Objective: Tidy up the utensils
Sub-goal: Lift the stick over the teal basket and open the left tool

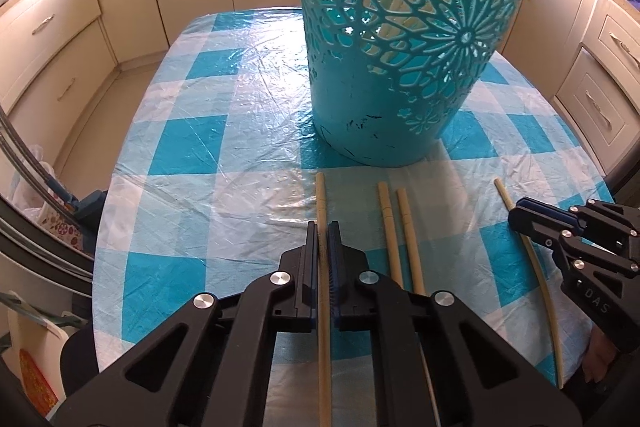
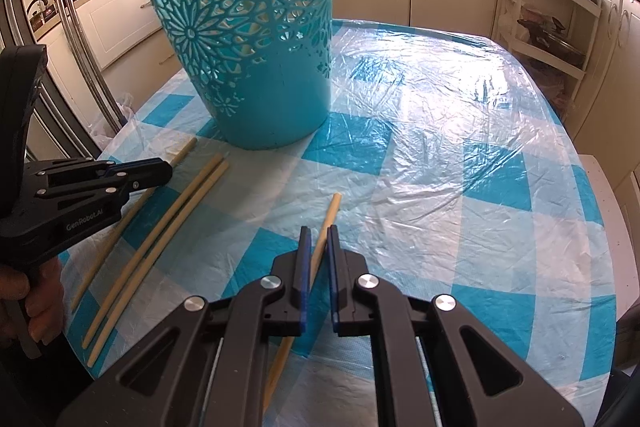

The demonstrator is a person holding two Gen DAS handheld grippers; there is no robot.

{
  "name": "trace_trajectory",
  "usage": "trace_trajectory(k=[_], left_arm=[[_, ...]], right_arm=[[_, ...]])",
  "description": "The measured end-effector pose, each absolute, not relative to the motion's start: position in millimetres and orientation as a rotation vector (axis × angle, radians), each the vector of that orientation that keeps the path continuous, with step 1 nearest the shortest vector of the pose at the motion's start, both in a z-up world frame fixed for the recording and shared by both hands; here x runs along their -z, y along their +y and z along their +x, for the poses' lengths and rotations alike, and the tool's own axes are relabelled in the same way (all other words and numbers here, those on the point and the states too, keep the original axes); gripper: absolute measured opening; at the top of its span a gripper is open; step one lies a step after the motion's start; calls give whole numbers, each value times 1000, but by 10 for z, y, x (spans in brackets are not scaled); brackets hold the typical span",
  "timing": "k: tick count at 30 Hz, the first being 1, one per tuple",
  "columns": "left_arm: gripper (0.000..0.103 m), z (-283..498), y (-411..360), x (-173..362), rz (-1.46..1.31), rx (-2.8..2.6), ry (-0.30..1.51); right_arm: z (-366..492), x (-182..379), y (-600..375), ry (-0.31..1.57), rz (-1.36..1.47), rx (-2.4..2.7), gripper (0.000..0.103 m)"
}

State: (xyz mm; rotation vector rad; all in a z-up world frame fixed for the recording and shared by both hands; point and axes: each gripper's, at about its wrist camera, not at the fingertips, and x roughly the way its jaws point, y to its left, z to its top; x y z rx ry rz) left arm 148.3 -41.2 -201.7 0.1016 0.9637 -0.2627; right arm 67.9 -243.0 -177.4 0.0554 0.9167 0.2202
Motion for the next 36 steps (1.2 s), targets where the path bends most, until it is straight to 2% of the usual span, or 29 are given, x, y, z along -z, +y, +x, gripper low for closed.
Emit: trace_trajectory(k=[9,19,36], left_arm=[[5,1393,-225,1687,-23,352,911],[5,1254,75,835,-179,446,732],[5,965,103,-251,-173,515,528]], right_arm=[[681,1764,-2437,916,63,-220,9],[689,1772,-2462,915,73,-224,9],[690,1778,-2516,914,92,-237,9]])
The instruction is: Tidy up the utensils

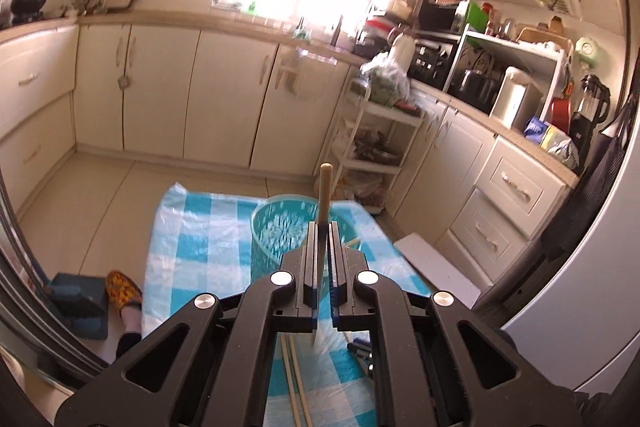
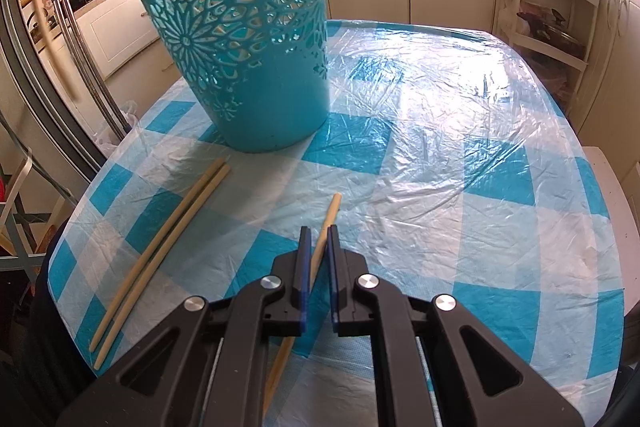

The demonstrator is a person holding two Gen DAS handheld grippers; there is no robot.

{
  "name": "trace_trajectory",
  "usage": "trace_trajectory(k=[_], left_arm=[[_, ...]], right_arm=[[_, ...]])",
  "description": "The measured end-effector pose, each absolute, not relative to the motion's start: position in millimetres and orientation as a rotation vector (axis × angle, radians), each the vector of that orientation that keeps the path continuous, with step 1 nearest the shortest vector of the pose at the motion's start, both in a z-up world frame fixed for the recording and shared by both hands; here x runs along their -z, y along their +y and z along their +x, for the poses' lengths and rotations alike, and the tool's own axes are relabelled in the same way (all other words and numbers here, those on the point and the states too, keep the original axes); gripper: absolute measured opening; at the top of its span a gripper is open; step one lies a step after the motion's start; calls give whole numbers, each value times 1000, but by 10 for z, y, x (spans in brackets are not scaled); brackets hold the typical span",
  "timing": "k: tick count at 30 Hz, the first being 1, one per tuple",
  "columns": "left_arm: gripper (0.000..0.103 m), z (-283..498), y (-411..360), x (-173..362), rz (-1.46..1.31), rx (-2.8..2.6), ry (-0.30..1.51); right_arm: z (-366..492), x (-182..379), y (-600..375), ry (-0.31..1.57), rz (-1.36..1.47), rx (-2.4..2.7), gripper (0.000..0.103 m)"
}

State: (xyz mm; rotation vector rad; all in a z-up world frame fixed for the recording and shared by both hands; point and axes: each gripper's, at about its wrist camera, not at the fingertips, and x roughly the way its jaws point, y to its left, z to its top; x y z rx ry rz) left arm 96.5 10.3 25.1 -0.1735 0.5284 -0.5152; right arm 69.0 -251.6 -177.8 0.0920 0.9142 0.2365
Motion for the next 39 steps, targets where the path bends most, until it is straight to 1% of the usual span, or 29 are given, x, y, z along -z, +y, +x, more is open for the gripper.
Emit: trace_trajectory(k=[8,15,19,25,28,32,33,34,35,36,37,39], left_arm=[[5,997,87,-811,-153,498,395],[5,1243,-172,-1011,-79,452,302],[5,1546,-366,-780,-65,442,328],[5,1976,-539,-72,-35,378,470],[5,2045,-552,224,-14,366,541],[6,2011,-458,396,-4,360,578],[10,1987,-402,414,-16,356,582],[18,1963,-362,422,-25,349,582],[23,1922,-282,433,-40,335,579],[36,1873,-205,453,-55,319,574],[47,1830,-132,491,-69,301,569],[51,1759,18,595,-91,267,574]], right_arm=[[691,1778,-2518,914,92,-238,9],[690,1780,-2534,914,100,-243,9],[687,1778,-2533,914,107,-245,9],[688,1775,-2552,914,114,-249,9],[688,1775,-2553,914,113,-248,9],[691,1776,-2554,914,116,-249,9],[691,1778,-2560,914,121,-251,9],[690,1777,-2567,914,126,-253,9],[691,1778,-2578,915,133,-255,9],[687,1777,-2587,915,140,-256,9],[679,1775,-2593,916,140,-252,9],[648,1768,-2581,916,132,-239,10]])
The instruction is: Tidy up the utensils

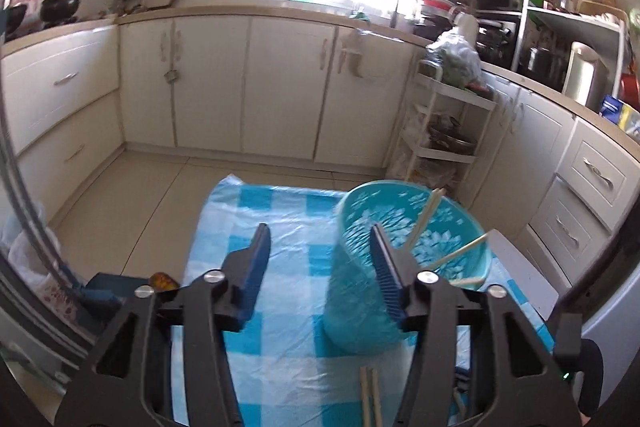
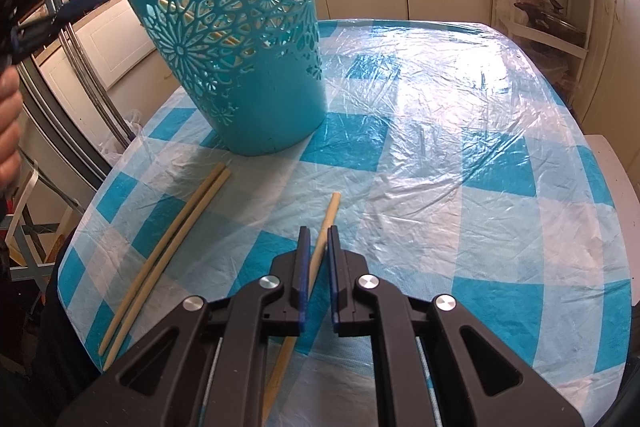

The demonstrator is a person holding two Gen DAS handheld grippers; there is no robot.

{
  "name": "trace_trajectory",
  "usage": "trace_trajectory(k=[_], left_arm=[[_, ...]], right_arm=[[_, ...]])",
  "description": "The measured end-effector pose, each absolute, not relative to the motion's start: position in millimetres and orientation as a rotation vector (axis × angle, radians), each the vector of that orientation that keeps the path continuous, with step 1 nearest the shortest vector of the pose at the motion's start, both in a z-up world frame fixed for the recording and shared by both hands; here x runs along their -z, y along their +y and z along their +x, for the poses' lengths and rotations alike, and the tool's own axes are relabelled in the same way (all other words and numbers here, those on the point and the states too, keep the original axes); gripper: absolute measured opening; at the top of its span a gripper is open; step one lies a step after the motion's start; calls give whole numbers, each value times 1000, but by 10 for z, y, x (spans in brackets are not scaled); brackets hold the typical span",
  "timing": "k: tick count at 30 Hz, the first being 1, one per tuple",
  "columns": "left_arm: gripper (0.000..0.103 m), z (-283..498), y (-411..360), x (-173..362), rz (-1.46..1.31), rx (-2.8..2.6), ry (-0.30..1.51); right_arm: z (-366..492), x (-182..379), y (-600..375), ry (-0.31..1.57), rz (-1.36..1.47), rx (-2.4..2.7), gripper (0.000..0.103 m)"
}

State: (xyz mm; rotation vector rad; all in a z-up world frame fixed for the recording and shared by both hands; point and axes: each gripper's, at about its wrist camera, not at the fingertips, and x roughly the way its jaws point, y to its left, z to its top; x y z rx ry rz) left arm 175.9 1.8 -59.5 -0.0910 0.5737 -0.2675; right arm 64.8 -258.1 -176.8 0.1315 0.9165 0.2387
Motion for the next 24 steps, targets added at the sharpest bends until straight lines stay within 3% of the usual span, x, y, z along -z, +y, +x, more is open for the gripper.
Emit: trace_trajectory(k=[8,12,19,24], left_arm=[[53,1650,365,1511,-146,174,777],[64,1610,314,1784,-150,166,826],[78,1589,214,1887,-114,139,838],[80,1580,133,1886,-77,132,851]], right_arm=[[587,1745,-2355,913,-25,-161,12],[564,1757,-2379,892,-5,-145,7],[414,1578,-2648,826,236,-261,6],[376,1249,-2760,735,363,-324,6]])
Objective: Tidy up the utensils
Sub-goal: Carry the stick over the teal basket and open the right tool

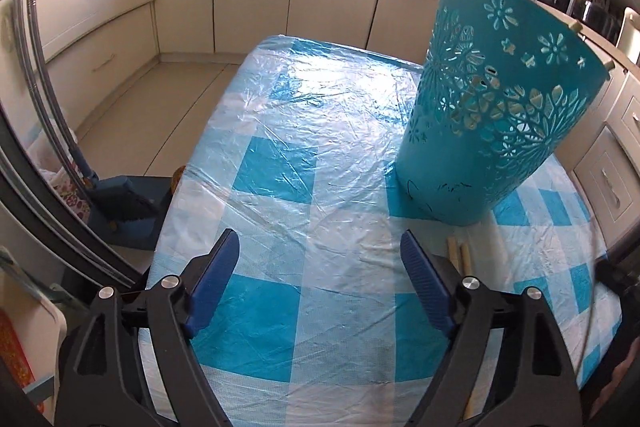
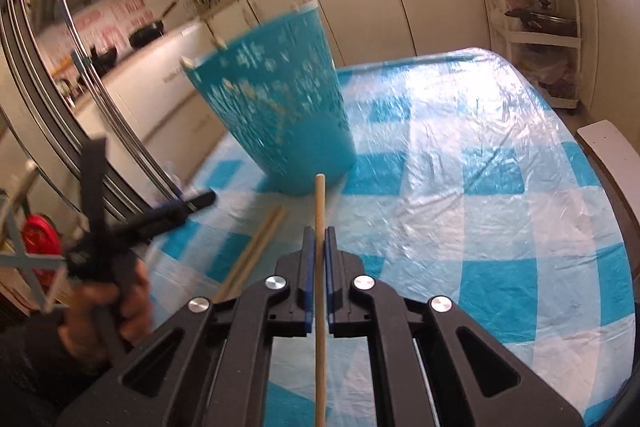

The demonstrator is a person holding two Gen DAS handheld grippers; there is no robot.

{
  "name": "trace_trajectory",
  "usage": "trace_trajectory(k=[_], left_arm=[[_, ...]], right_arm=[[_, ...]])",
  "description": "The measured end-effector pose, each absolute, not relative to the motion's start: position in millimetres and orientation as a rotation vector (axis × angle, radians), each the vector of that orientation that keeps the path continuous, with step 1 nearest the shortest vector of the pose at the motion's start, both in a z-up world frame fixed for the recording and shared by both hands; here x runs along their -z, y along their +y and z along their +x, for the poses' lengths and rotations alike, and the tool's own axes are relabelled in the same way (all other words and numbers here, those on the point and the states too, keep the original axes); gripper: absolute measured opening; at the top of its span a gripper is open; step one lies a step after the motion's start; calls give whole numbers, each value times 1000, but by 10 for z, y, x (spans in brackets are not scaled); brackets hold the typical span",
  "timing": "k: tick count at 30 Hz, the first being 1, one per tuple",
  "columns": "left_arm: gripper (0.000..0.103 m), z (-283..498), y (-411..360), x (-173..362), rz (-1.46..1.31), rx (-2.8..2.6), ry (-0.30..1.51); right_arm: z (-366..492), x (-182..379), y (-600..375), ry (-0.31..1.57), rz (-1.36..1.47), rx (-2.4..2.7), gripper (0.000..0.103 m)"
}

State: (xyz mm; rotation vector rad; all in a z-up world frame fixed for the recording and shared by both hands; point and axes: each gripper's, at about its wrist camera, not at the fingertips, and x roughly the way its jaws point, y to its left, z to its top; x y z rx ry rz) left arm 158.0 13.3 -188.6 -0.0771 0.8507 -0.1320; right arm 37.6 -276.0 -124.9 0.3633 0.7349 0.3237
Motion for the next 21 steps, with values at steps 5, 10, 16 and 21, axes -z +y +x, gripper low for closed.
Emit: trace_trajectory(k=[5,10,16,21], left_arm=[[82,1580,50,1893,-31,135,861],[82,1580,27,1891,-23,138,872],[82,1608,71,1911,-52,140,879],[82,1623,106,1925,-65,140,882]], right_arm=[[395,817,-2732,620,431,-383,5],[463,423,-2657,513,440,-437,5],[533,148,-2539,455,423,-471,4],[575,93,-2591,449,418,-467,4]])
